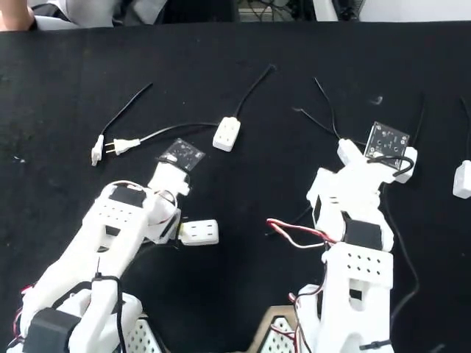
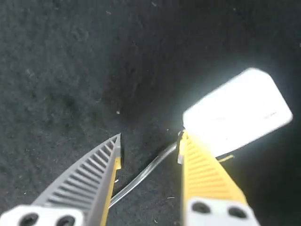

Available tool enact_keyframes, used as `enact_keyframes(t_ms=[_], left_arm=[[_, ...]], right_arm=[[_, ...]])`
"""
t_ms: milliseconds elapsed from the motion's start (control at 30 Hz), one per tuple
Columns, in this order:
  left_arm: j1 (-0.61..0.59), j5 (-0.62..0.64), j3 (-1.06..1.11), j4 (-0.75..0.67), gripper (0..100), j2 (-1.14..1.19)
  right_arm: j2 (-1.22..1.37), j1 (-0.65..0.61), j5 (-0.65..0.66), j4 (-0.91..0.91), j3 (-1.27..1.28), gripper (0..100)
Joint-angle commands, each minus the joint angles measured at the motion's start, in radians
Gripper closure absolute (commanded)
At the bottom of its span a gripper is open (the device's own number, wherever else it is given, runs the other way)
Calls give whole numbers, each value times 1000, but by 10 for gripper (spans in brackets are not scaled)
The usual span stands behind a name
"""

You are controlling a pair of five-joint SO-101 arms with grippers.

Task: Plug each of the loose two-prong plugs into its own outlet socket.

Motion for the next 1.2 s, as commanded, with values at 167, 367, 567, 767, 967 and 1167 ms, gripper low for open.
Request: enact_keyframes(t_ms=[167, 367, 567, 767, 967, 1167], left_arm=[[-260, -20, -160, 123, 801, -37], [-532, 44, -334, 46, 801, -46], [-549, 101, -486, -152, 800, 218], [-549, 100, -900, -20, 800, 638], [-544, 100, -1276, 109, 800, 925], [-539, 100, -1509, 224, 800, 1100]], right_arm=[[-31, -6, 12, -8, -12, 698], [-28, -69, 107, 101, -87, 698], [-28, -101, 109, 104, -68, 698], [-28, -100, 109, 49, -25, 698], [-28, -98, 110, 49, -27, 698], [-28, -100, 110, 48, -27, 698]])
